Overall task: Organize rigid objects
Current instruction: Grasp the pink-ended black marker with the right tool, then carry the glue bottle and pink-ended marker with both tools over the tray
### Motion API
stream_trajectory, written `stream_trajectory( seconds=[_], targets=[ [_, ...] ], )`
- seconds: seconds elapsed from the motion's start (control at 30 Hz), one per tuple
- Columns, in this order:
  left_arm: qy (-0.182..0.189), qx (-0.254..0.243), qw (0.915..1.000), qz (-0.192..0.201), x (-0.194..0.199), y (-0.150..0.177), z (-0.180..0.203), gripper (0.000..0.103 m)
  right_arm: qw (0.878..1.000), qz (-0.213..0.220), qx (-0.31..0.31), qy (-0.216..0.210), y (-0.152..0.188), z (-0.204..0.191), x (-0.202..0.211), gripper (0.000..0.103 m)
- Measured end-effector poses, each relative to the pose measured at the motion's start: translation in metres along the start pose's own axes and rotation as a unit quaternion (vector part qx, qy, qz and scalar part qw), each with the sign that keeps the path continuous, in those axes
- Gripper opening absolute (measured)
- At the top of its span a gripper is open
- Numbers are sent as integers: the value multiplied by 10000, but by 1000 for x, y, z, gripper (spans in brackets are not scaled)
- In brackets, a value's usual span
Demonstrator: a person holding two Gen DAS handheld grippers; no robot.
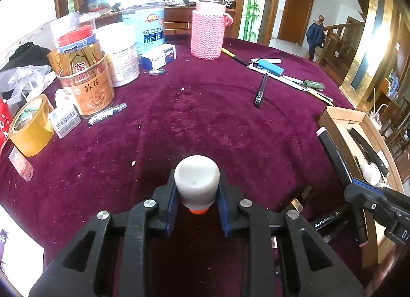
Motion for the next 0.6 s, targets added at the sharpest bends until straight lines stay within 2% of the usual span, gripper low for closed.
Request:
stream_trajectory(
  seconds=[0.3,0.6],
  targets=[
    [91,-24,9999,-49,1,3,3,24,10000,-45,46,19,1,-1,-2,13],
    [247,-141,9995,121,11,3,10,24,9999,5,5,103,0,3,0,13]
  ],
)
Point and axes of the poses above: each gripper's, at about its wrist camera, not at the fingertips, and x roughly against the way its jaws point, z to its right, y to its underside, the point moved 2 cm from there along -x, roughly the way its jaws point, and after that the axes turned 11 degrees about -y, right-handed, at the moved point
